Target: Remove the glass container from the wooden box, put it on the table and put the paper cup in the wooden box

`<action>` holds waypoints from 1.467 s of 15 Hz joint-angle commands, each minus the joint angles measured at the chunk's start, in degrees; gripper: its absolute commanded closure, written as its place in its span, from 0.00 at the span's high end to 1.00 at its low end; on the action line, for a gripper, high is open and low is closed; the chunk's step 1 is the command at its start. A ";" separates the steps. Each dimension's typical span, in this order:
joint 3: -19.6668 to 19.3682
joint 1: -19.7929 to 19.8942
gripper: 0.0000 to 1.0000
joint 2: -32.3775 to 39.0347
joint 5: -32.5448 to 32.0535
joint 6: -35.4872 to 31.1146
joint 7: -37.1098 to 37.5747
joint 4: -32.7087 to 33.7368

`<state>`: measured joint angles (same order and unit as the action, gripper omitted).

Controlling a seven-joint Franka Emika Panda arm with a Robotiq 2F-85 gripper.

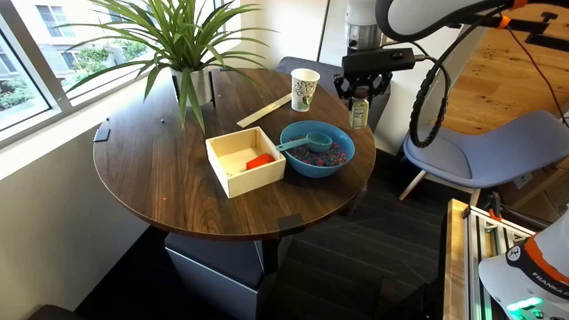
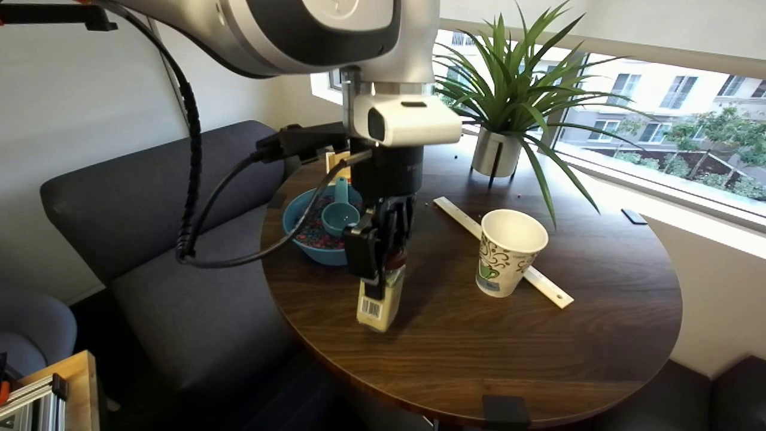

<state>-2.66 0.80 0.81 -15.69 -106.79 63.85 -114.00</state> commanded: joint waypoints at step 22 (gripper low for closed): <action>0.88 2.65 1.00 -9.41 -0.28 -10.76 15.69 -5.99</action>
<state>-2.67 3.47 -3.81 -13.00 -125.16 79.93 -121.46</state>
